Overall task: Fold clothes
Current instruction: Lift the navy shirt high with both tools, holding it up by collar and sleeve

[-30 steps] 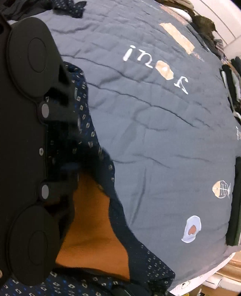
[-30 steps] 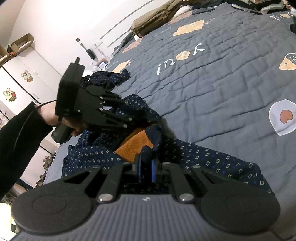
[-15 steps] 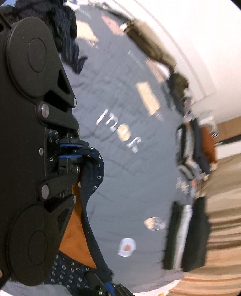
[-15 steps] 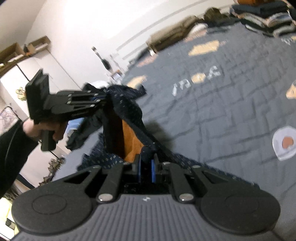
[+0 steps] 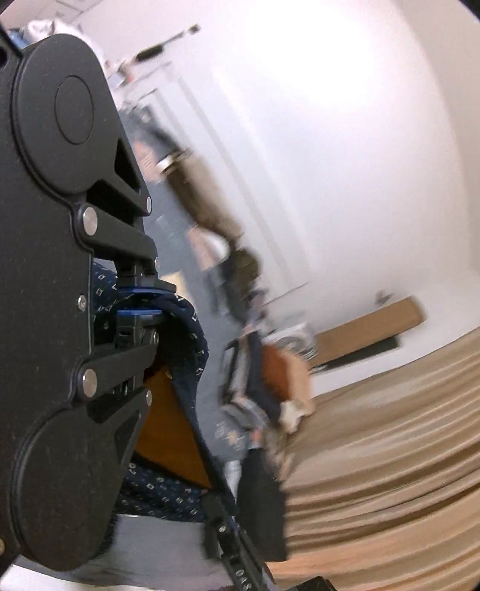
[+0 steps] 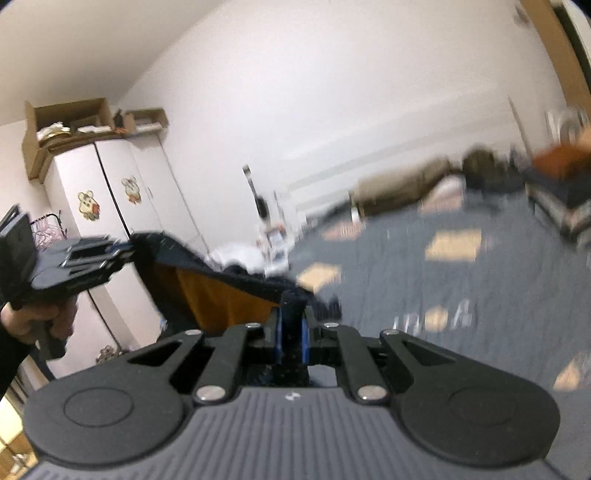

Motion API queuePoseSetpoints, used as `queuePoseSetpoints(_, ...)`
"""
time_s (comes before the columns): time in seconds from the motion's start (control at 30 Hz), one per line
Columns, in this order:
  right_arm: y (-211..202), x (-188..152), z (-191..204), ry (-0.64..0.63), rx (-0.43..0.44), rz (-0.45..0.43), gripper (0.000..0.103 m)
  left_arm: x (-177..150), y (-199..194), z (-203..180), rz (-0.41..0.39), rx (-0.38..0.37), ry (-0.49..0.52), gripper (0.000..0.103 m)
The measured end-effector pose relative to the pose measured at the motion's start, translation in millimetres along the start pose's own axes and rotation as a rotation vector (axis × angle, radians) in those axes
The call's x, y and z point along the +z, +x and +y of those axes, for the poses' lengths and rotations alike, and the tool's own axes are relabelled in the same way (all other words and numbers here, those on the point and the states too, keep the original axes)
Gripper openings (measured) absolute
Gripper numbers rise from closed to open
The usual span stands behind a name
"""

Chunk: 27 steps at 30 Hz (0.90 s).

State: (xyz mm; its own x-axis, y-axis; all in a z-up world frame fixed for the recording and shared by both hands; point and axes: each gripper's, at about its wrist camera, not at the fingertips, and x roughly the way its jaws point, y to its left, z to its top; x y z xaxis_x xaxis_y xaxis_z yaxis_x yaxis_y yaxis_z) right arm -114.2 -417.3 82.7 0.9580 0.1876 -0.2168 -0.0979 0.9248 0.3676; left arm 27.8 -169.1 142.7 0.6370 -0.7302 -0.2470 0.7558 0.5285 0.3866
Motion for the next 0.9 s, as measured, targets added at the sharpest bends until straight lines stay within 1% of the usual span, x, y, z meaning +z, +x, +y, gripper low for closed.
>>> queuePoseSetpoints(0.2, -51, 84, 46, -0.139, -0.030, -0.141, 0.009, 66, -67, -14, -0.145, 0.093, 0.017, 0.008)
queuePoseSetpoints(0.33, -91, 141, 79, -0.236, -0.052, -0.252, 0.009, 123, -110, -27, -0.245, 0.168, 0.028, 0.008)
queuePoseSetpoints(0.43, -119, 183, 102, -0.298, -0.061, -0.318, 0.009, 167, -138, -38, -0.303, 0.233, 0.049, 0.008)
queuePoseSetpoints(0.5, -139, 208, 121, -0.363, -0.082, -0.358, 0.009, 194, -155, -46, -0.335, 0.268, 0.059, 0.008)
queuePoseSetpoints(0.6, -162, 234, 144, -0.437, -0.103, -0.390, 0.009, 229, -177, -58, -0.375, 0.317, 0.082, 0.008)
queuePoseSetpoints(0.7, -176, 245, 161, -0.499, -0.132, -0.406, 0.009, 253, -189, -69, -0.402, 0.351, 0.088, 0.008)
queuePoseSetpoints(0.83, -187, 251, 175, -0.536, -0.152, -0.411, 0.009, 271, -187, -78, -0.419, 0.383, 0.078, 0.008)
queuePoseSetpoints(0.9, -188, 250, 180, -0.547, -0.156, -0.408, 0.009, 275, -185, -81, -0.421, 0.385, 0.073, 0.008)
